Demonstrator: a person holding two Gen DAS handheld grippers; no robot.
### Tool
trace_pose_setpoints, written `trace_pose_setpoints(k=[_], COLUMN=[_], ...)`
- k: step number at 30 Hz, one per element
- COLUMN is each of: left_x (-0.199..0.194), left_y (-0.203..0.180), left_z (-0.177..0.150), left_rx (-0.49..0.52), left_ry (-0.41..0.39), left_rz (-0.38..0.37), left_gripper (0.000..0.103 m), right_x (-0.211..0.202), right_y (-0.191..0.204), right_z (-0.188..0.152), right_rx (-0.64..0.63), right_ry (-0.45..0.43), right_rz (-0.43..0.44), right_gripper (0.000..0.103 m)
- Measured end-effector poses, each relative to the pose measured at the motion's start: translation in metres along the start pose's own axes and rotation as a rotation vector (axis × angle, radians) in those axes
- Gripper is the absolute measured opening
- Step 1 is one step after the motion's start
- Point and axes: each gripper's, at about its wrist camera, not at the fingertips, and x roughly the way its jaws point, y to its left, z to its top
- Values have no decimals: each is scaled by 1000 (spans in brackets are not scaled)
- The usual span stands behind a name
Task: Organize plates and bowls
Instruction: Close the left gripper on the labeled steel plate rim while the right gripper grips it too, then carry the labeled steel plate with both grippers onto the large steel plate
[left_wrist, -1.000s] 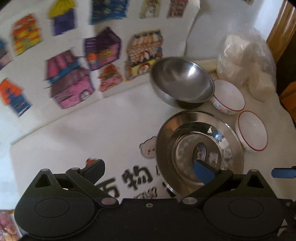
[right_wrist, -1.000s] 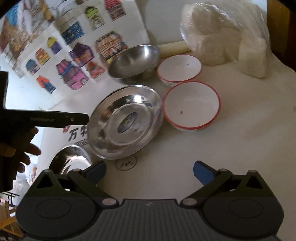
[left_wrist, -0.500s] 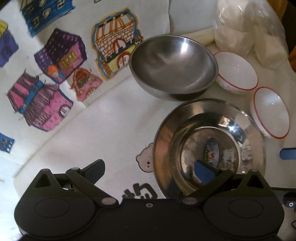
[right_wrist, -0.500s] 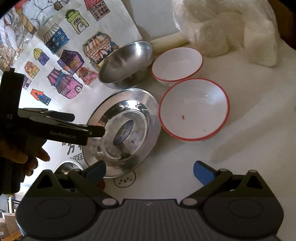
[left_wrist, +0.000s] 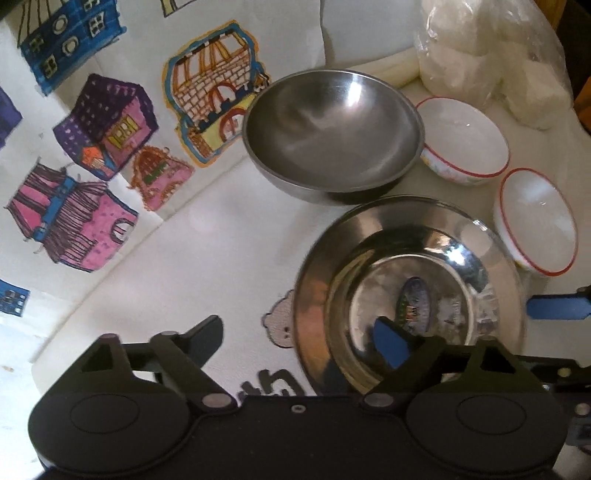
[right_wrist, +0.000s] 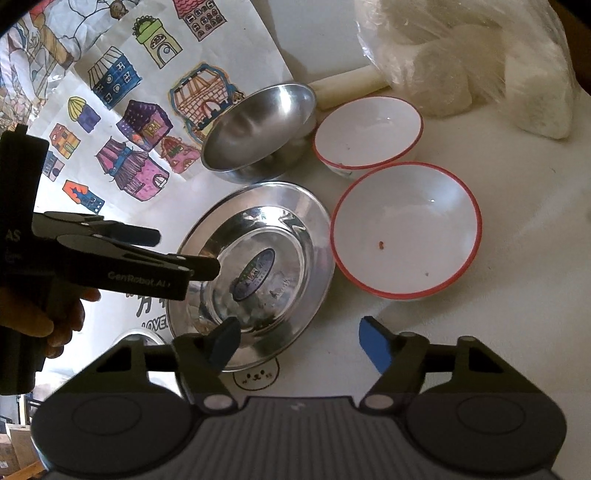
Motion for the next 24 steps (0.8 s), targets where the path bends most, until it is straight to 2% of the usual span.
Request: trace_pose_setpoints(k=[2,4,6,8,10,13,24], left_x=[0,0,1,2,1,-1,-24], left_y=[0,1,2,4,8,18,24], left_z=[-1,-1,-3,-6,-7,-9,-22], left_rx=[-13,-26,-47,-61,-81,-115,-121], left_ry=[4,8,17,15,11,7,-9], left_rz=[-37,-69,-95,-93,-95,-114,-109], left_gripper=[71,52,40,36,26,24,23], right_x=[0,2,3,5,6,7,2], right_y=[0,0,0,1,3,4,6], right_z=[0,0,-1,-1,-1,-1,-1], right_rx=[1,2,4,3,-9,-12,-17], right_ry=[0,4,8,14,16,22,10], right_rz=[0,-1,0,4,7,6,25], right_gripper=[65,57,48,35,31,30,29])
